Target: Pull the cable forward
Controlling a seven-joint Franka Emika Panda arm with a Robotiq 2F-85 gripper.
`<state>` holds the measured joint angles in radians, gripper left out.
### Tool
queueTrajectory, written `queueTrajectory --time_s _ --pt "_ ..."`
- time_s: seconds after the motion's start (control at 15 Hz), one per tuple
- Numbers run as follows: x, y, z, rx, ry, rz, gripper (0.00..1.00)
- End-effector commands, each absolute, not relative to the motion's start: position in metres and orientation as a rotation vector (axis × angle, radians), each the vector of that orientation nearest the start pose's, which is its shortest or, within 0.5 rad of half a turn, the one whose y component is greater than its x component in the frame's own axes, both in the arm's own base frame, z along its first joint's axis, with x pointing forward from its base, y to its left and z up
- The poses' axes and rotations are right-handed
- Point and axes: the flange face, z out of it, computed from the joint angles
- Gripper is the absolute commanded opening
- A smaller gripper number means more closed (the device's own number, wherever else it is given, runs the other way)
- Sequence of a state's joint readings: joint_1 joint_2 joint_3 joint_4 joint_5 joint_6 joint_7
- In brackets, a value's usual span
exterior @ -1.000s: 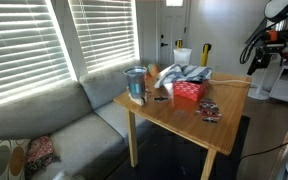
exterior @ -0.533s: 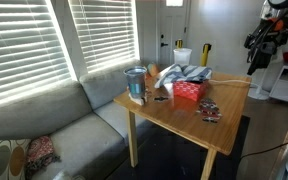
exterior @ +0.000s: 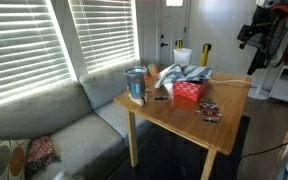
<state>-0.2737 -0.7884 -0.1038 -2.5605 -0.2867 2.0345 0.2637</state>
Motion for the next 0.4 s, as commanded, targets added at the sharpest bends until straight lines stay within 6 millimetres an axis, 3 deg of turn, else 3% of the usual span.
queueTrajectory --time_s 0.0,0.33 --pt "0.3105 -0.1414 0.539 -3.214 0.844 -0.426 1.0" --pt "0.3103 -0.1444 0.5372 -3.213 0.859 -0.415 1.0"
